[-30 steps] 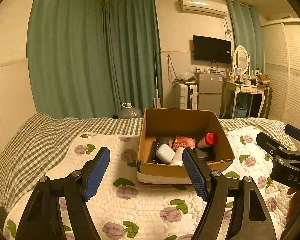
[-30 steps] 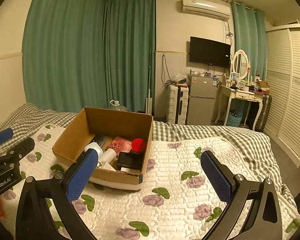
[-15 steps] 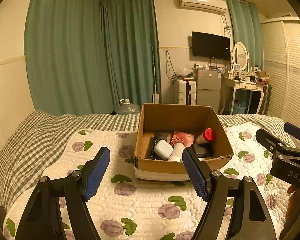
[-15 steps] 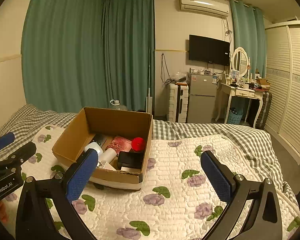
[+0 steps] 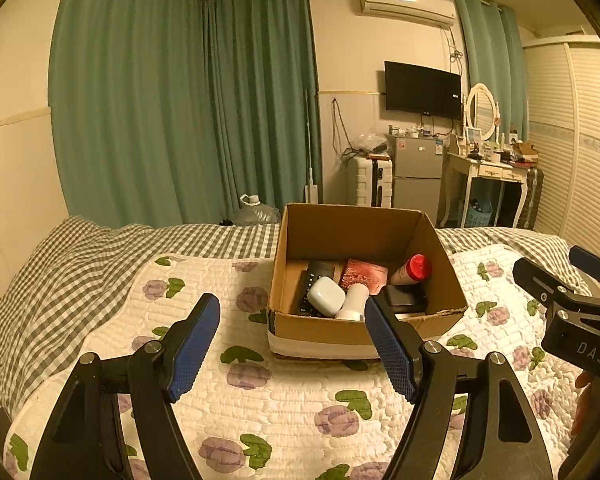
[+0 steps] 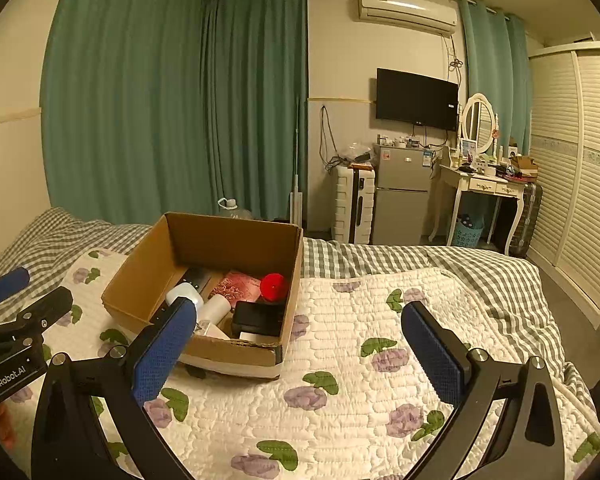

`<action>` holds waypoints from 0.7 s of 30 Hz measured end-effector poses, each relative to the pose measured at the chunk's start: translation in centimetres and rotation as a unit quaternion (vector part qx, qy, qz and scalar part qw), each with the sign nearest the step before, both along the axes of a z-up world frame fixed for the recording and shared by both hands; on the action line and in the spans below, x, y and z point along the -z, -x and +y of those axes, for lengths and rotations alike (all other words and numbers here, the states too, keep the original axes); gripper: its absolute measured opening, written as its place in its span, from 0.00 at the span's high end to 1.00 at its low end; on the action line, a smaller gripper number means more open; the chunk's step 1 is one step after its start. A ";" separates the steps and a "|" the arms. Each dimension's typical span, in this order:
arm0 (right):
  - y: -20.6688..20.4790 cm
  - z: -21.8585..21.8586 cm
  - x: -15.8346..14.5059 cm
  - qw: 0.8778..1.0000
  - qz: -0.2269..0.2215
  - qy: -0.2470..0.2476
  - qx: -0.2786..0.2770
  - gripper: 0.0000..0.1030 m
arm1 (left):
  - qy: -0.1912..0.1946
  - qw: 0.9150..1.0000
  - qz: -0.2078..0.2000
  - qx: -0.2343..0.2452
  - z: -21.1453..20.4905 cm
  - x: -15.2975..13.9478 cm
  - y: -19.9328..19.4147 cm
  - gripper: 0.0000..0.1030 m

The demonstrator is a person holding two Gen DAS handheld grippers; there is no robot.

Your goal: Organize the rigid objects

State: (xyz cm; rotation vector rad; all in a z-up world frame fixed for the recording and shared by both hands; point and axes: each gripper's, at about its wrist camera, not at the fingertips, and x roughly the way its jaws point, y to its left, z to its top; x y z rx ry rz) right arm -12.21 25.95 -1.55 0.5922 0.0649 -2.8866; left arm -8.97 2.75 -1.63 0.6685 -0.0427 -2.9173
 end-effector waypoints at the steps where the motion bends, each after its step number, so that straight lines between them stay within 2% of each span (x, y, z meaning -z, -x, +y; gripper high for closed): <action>1: 0.0 0.0 0.0 1.000 0.000 0.000 0.000 0.00 | -0.001 1.000 0.001 0.000 0.0 0.0 0.0 0.25; 21: 0.0 0.0 0.1 1.000 -0.003 -0.001 0.000 0.00 | -0.002 1.000 0.000 0.003 0.2 0.2 0.0 0.25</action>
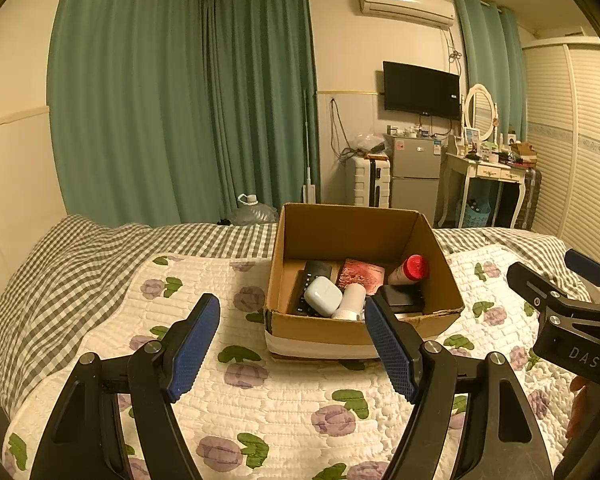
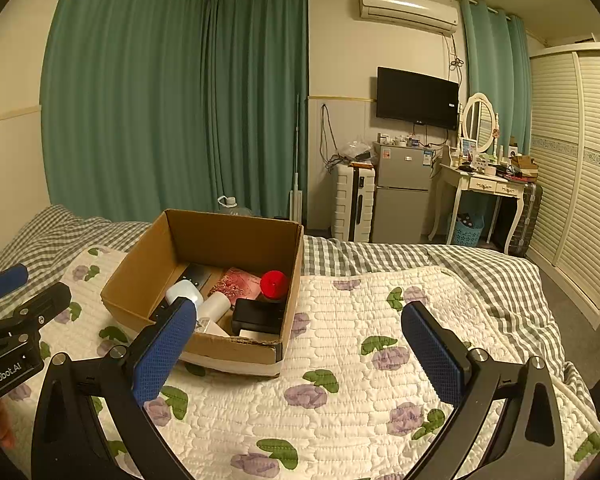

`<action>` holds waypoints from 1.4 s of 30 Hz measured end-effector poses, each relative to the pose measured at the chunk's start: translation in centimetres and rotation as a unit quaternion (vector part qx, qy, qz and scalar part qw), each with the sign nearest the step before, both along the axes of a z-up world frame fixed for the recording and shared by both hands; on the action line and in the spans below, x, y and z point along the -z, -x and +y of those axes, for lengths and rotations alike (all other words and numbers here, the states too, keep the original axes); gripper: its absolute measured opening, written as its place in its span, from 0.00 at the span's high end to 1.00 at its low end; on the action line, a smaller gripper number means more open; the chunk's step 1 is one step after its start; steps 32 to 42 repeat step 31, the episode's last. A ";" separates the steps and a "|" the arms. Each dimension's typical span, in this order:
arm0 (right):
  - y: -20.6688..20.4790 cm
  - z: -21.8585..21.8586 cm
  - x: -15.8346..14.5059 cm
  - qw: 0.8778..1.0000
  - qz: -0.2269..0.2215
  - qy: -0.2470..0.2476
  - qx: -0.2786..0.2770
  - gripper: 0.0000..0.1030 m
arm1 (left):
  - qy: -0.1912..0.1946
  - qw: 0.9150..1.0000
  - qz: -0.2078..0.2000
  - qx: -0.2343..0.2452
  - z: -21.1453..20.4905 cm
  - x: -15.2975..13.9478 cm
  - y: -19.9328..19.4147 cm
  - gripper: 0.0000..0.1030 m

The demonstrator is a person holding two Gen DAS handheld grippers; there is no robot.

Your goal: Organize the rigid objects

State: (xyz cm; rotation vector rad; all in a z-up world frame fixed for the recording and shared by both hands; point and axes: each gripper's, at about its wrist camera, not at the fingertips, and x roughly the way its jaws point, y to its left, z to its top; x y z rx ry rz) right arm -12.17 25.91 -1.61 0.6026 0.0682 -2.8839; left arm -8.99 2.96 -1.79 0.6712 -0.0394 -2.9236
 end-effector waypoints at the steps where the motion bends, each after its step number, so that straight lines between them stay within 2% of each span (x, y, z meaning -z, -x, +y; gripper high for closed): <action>1: 0.0 0.0 0.0 1.000 0.000 0.000 0.000 0.00 | -0.001 1.000 0.000 0.000 0.0 0.0 0.0 0.25; 42: 0.1 -0.1 0.6 1.000 -0.007 -0.002 0.003 0.00 | 0.000 1.000 -0.002 0.008 0.5 0.0 -0.1 0.25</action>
